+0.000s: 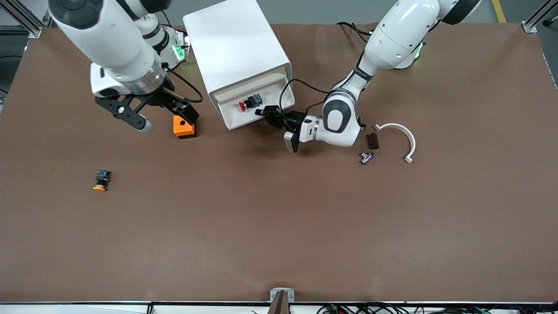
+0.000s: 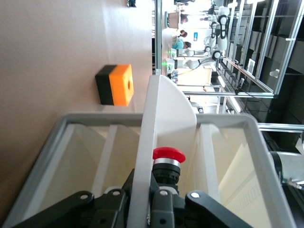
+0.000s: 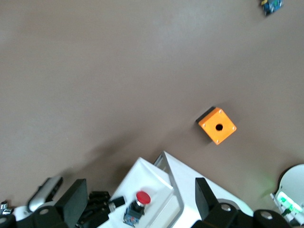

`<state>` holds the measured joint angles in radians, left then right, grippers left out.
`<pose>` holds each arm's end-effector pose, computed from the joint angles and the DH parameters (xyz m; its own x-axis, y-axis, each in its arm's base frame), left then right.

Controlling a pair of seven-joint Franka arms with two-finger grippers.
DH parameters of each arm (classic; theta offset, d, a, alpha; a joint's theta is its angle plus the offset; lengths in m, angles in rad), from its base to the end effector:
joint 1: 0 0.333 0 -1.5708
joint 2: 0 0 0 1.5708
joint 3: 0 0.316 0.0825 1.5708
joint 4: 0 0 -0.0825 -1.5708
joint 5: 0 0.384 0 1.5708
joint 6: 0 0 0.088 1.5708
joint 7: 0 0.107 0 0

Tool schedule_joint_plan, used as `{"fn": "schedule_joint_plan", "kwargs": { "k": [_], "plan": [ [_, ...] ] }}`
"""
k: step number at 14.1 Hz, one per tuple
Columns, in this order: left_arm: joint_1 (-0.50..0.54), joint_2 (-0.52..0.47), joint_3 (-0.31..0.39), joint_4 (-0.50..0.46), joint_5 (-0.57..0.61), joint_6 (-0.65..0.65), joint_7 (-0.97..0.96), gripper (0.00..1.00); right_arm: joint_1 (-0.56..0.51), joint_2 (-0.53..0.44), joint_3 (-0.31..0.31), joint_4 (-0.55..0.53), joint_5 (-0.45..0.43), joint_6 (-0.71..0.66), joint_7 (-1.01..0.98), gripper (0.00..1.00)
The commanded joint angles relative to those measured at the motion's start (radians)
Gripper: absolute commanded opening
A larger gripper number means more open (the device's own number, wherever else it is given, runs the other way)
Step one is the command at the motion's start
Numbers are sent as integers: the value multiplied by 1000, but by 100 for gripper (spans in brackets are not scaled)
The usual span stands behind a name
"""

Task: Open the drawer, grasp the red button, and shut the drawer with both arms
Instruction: 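Grasp the red button in the drawer with the right gripper while the left gripper withdraws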

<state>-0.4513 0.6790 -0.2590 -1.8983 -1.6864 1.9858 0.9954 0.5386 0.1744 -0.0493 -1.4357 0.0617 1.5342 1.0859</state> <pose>0.4317 -0.4443 0.1685 0.9444 -0.3278 -0.0239 -0.0200 -0.1300 0.9913 0.5275 0.2915 0.5841 0.8237 -0.5611 -0.0822 -0.5596 -0.8277 0.0421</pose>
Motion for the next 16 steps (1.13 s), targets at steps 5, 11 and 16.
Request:
{"fn": "schedule_joint_plan", "kwargs": {
  "k": [5,11,16],
  "plan": [
    [82,34,29,133,137,5,-167,0,136,19,-9,-113,53,165,308,100],
    [95,54,29,170,145,4,-184,47,204,79,-9,-147,66,262,457,100],
    [114,47,38,200,250,4,-306,100,224,132,-9,-149,66,294,489,100]
  ]
}}
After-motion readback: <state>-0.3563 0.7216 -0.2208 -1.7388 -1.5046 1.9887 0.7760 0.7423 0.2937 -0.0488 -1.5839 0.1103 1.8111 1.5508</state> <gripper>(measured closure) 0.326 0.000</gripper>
